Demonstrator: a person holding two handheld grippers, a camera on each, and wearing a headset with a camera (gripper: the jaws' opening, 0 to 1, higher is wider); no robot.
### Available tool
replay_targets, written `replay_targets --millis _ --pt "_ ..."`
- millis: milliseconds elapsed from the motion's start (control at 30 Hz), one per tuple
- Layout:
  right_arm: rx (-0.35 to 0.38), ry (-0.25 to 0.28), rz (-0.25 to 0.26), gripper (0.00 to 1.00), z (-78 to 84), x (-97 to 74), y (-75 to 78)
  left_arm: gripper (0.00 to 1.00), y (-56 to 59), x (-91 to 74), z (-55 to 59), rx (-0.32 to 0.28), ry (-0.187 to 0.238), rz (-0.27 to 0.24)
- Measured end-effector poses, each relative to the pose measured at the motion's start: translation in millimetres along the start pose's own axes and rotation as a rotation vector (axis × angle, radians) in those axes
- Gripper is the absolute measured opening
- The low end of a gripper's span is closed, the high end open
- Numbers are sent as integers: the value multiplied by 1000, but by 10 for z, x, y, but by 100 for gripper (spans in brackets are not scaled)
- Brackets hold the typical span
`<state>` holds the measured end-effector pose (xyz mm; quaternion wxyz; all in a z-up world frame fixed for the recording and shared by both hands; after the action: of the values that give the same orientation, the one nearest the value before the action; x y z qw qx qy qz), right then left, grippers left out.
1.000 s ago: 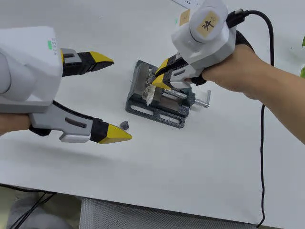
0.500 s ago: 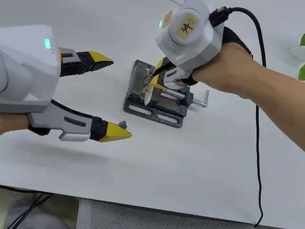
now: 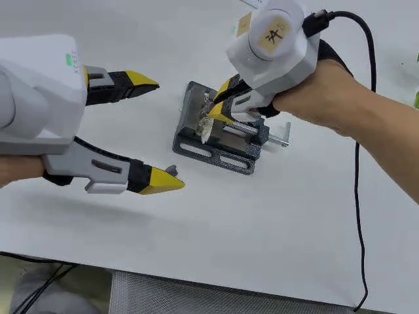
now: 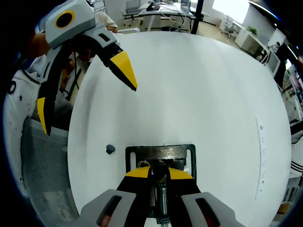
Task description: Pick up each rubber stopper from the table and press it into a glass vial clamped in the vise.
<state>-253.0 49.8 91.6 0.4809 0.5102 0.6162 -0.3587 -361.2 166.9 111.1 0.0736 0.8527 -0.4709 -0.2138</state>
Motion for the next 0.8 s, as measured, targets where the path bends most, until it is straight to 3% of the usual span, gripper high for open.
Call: replay_targets --millis 333,567,800 --pt "35 47 22 13 20 -80 -14 80 11 13 4 -3 -4 1" --pt "76 101 34 6 32 -207 1 79 6 13 3 -4 -3 2" --pt "70 111 19 1 32 -165 -2 79 22 24 2 -4 -6 4"
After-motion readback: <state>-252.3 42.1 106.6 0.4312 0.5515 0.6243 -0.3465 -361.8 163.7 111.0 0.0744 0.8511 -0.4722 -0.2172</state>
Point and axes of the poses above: the centre of the closed fingertips' face, and the gripper's own axes: x roughly forward along the fingers, y roughly to its right, z roughly out of its underside, the point moved 7 cm from there along -x, roughly backward along the fingers, and after that the axes turned 10 degrees about -x, right-handed, at the moved point
